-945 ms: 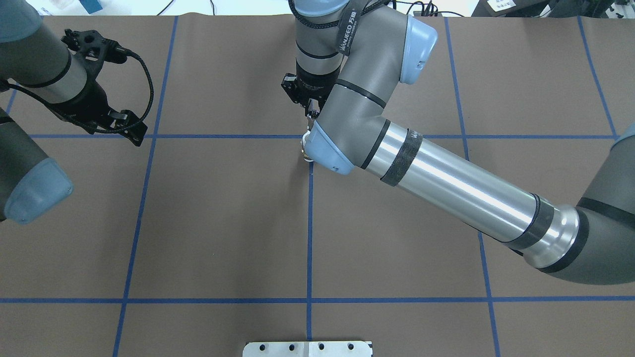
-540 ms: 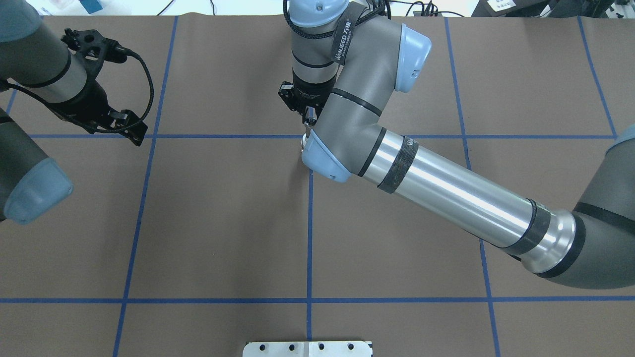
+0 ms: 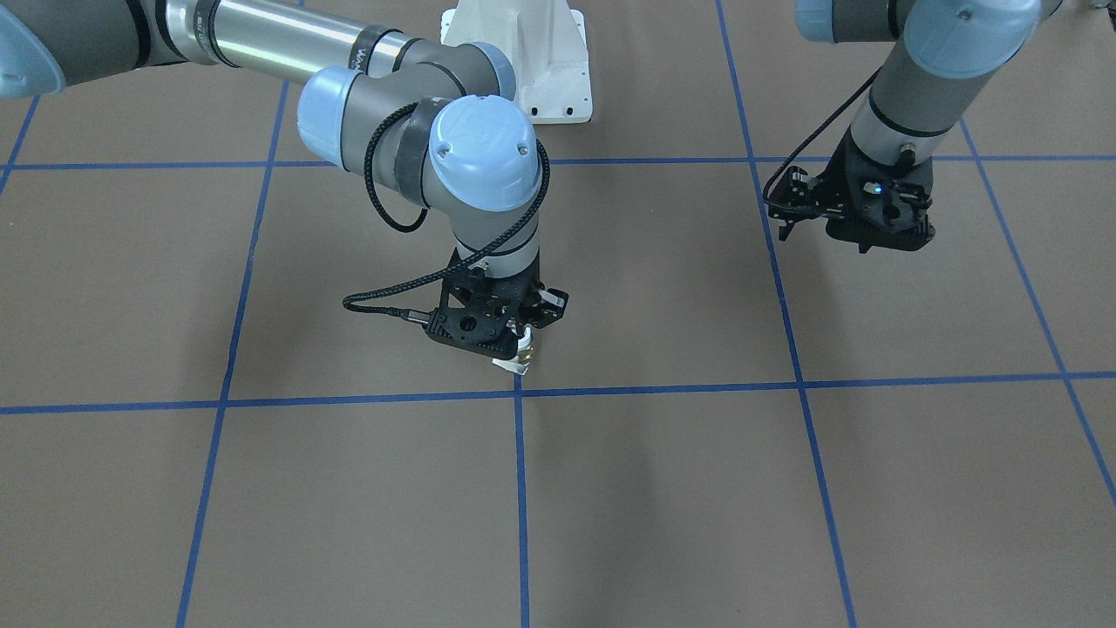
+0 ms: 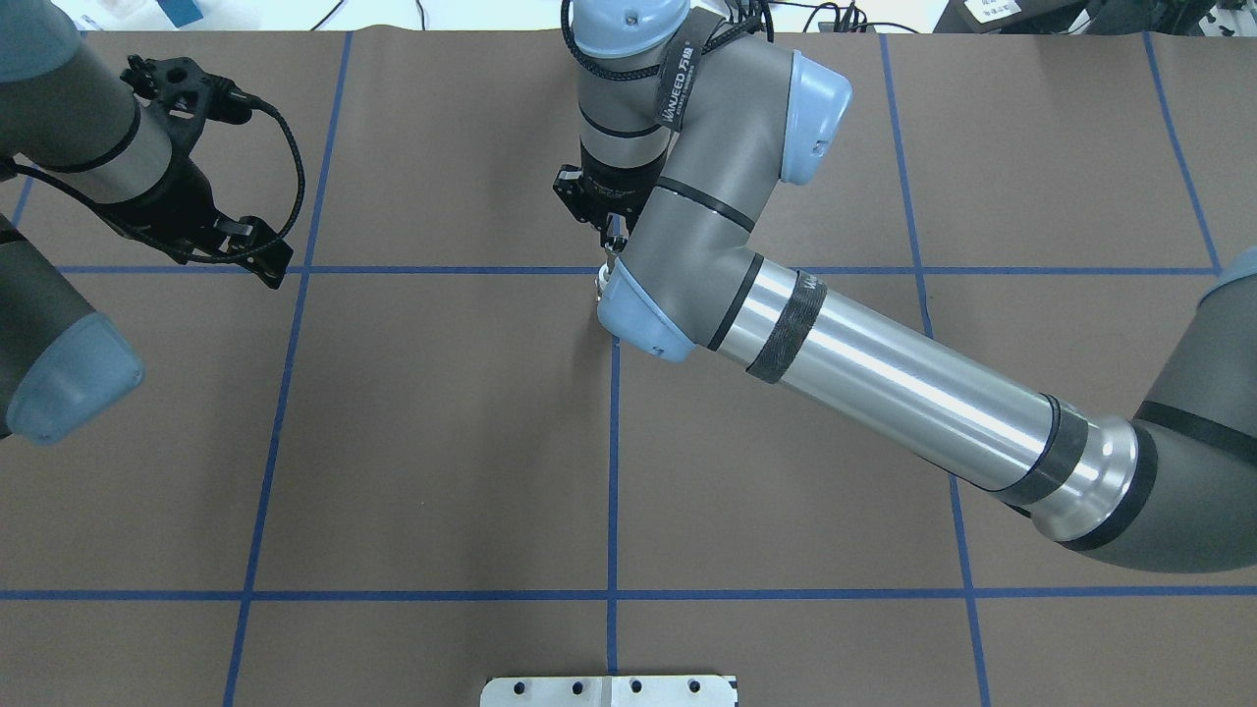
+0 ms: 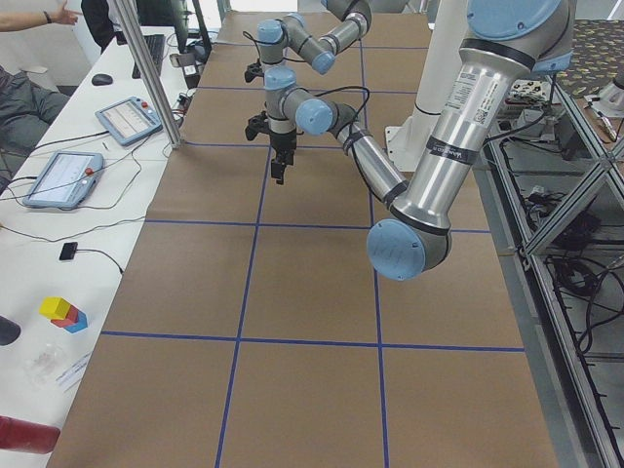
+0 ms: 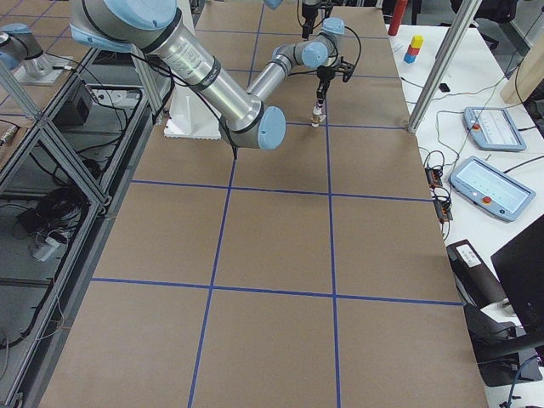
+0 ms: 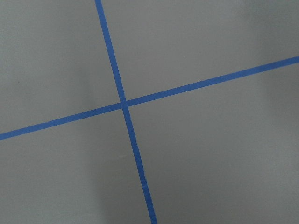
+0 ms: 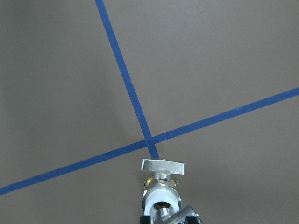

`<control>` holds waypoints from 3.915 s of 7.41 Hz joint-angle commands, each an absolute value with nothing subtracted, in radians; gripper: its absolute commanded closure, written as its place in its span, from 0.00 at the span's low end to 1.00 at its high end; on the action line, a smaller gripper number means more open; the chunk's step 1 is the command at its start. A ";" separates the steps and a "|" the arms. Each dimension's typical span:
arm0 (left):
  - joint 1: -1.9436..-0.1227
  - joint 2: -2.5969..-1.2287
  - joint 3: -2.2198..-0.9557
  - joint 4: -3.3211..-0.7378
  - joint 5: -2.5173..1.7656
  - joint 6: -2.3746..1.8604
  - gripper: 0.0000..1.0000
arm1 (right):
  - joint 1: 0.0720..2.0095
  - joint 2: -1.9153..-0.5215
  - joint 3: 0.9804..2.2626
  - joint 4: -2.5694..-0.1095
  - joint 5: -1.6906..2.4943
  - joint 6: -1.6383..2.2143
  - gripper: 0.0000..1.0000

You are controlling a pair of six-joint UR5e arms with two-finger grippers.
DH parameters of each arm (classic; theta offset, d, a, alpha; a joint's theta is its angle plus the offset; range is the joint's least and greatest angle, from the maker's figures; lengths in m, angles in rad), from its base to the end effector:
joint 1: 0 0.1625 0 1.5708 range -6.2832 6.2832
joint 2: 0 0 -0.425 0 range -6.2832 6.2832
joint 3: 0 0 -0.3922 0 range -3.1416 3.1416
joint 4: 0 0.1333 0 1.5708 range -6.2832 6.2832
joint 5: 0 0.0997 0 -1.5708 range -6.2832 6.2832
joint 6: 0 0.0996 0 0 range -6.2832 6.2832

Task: Assemble PPR valve and pipe with both arms
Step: 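Lower the fitting onto the valve top and press it down with the right gripper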

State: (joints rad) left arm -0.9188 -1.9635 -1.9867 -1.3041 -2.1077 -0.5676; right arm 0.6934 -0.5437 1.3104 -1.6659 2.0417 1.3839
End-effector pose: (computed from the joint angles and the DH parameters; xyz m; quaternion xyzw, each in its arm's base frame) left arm 0.2762 -0.4975 0.2934 0.0652 0.3573 0.1101 0.9252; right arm -0.5431 -0.5660 0.1177 -0.0627 -0.3837 0.1556 0.9081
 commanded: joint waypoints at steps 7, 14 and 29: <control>-0.919 -1.963 -1.988 -1.304 -2.108 -0.572 0.01 | 0.693 -0.534 1.290 -1.664 2.040 1.379 1.00; -0.919 -1.965 -1.990 -1.304 -2.108 -0.572 0.01 | 0.692 -0.534 1.281 -1.649 2.040 1.382 1.00; -0.919 -1.971 -1.991 -1.304 -2.129 -0.578 0.01 | 0.680 -0.537 1.261 -1.617 2.040 1.379 0.32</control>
State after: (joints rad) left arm -0.9193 -1.9711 -1.9911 -1.3039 -2.1291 -0.5783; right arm 0.6796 -0.5367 1.2610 -1.6168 2.0402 1.3829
